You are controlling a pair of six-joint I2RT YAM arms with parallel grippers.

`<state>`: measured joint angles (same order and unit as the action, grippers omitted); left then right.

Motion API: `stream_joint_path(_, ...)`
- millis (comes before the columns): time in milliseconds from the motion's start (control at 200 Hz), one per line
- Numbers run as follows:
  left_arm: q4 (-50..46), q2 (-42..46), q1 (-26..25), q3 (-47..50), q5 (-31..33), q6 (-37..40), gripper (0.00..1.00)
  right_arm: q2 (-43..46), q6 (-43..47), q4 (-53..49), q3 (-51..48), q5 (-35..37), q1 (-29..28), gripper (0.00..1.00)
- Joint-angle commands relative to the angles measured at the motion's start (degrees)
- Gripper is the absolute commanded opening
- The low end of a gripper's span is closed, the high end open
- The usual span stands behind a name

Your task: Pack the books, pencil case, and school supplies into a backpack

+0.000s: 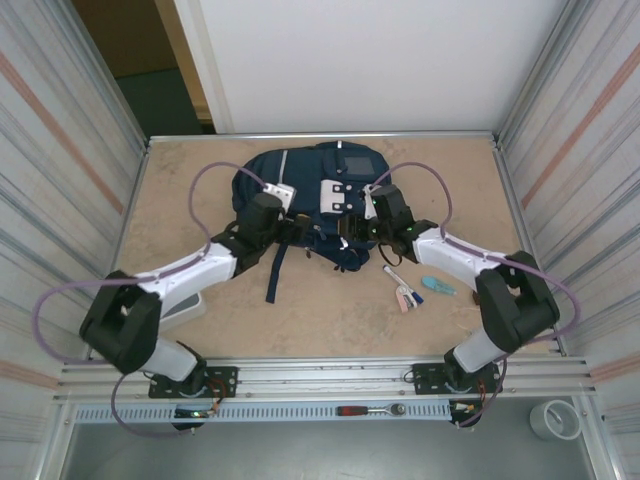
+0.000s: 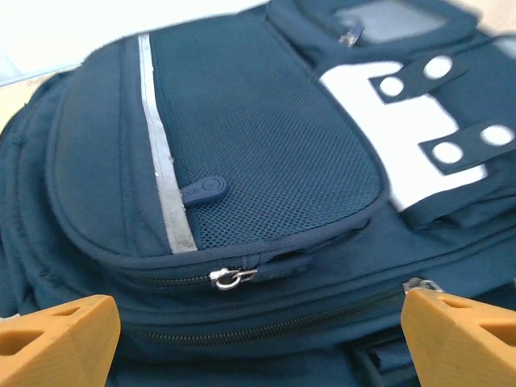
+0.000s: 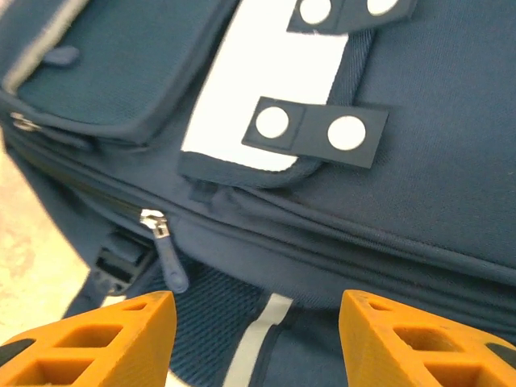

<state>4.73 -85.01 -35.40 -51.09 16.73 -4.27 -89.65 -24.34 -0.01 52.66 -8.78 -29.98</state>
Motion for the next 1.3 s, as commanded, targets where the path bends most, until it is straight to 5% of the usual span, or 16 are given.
stream_joint_path(0, -0.86, -3.58, -0.37, -3.83, 7.26, 2.39, 0.92, -2.36, 0.41, 1.51, 1.01, 1.1, 0.19, 0.54)
stream_joint_path(561, -0.12, -12.32, 1.29, -8.11, 14.54, 5.74, 0.97, -6.62, 1.33, -2.13, 0.86, 3.19, 2.4, 0.56)
stream_joint_path(1293, 1.84, -5.4, 2.88, -1.23, 0.77, -2.37, 0.48, -7.94, 3.59, -4.12, 1.49, 6.66, 2.91, 0.57)
